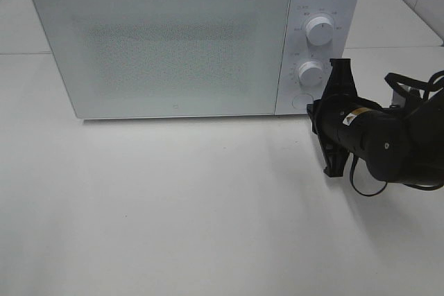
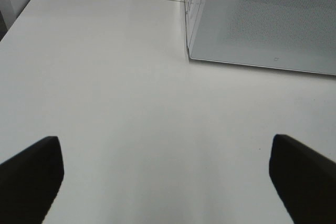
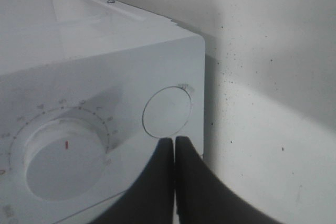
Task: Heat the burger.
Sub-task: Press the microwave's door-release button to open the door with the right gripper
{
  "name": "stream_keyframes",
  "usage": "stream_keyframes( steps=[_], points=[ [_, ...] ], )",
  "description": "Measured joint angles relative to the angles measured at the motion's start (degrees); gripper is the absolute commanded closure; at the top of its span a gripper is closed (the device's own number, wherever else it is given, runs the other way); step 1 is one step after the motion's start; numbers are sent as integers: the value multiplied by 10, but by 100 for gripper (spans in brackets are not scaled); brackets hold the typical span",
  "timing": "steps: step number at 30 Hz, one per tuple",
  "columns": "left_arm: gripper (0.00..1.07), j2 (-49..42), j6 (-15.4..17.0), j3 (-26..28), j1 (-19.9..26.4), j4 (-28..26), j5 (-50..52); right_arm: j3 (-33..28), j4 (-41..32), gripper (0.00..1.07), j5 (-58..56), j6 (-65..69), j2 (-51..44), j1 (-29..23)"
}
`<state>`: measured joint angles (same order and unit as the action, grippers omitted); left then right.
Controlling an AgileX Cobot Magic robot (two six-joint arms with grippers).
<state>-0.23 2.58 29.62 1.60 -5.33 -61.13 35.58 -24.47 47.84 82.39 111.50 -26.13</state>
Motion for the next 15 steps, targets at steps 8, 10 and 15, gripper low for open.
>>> stream_keyframes(
  steps=[8, 10, 15],
  points=[
    [6, 0, 0, 0, 0, 0, 0, 22, -42, 107, -4, -1, 5, 0],
    [6, 0, 0, 0, 0, 0, 0, 32, -42, 107, -3, 0, 22, 0],
    [6, 0, 0, 0, 0, 0, 0, 41, -41, 107, -5, 0, 33, 0]
  ],
)
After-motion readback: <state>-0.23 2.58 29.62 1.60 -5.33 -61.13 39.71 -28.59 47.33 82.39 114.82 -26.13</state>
